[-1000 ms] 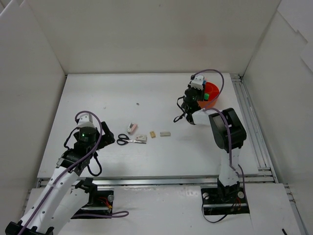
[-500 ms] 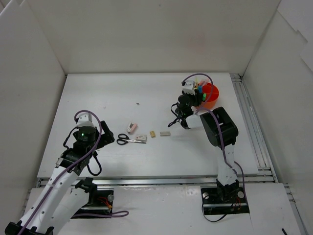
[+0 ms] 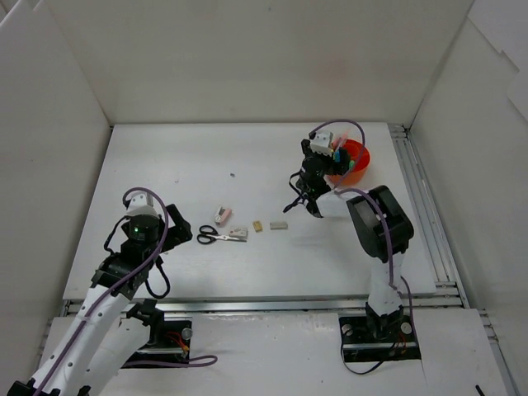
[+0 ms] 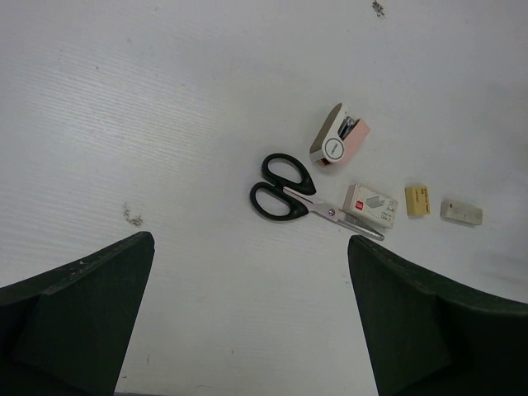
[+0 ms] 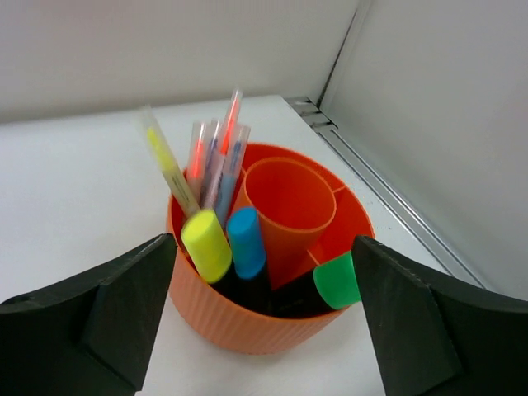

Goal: Sort the stationery into containers
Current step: Pick up the stationery from the center of the board.

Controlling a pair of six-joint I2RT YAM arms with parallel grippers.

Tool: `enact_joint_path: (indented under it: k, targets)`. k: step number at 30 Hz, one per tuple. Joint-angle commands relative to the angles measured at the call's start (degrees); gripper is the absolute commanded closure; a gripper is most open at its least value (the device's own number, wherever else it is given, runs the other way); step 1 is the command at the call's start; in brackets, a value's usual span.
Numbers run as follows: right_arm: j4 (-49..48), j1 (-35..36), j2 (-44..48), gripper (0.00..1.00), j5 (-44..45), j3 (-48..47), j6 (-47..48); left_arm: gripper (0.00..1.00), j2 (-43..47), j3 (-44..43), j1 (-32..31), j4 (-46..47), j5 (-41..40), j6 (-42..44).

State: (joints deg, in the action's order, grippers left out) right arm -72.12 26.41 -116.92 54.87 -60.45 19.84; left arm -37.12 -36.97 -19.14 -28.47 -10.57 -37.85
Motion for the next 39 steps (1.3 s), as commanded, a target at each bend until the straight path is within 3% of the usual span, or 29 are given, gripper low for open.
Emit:
enact_joint_path:
  k: [1, 2, 5, 8, 10, 11, 14, 17, 20, 28, 39]
  targets:
    - [-4.2, 1.4, 10.2, 0.08, -2.8, -0.8, -4.9, 0.00, 0.1, -3.4, -0.2, 1.2, 0.4, 1.1]
    - [-0.6, 1.7, 12.9, 0.02, -4.5, -0.9, -7.0, 0.00, -0.1, -3.5, -0.2, 1.3, 0.7, 1.2]
    - [12.1, 3.5, 18.6, 0.02, -14.5, -0.3, -11.7, 0.00, -0.8, -4.1, -0.2, 1.3, 1.8, 1.7]
    - [29.8, 3.6, 23.6, 0.02, -40.8, -0.6, -13.2, 0.00, -1.8, -4.7, -0.2, 1.2, 2.8, 1.7]
    - [35.9, 3.6, 25.0, 0.02, -52.7, -2.6, -11.2, 0.00, -3.2, -5.1, -0.2, 0.6, 3.1, 1.4]
    - [43.1, 3.9, 24.9, 0.02, -64.8, -3.8, -9.7, 0.01, -3.7, -5.2, -0.2, 0.4, 3.4, 1.1]
    - [57.9, 5.1, 22.4, 0.02, -80.2, -9.5, -1.8, 0.01, -6.0, -5.8, -0.2, 0.6, 5.6, 0.9]
    - [67.5, 9.1, 19.6, 0.02, -79.2, -13.1, 2.7, 0.01, -8.8, -6.4, -0.2, 0.5, 6.8, 0.5]
    - [66.5, 11.9, 19.3, 0.02, -73.3, -9.8, 1.7, 0.01, -11.6, -6.8, -0.2, 0.3, 7.8, 0.5]
    - [67.7, 13.2, 15.2, 0.02, -68.2, -5.7, 0.6, 0.00, -13.2, -6.4, 0.3, 1.1, 9.5, 2.4]
    - [70.6, 8.7, 12.8, 0.02, -74.2, -2.8, -5.7, 0.00, -13.2, -5.7, 1.4, 2.2, 9.7, 3.6]
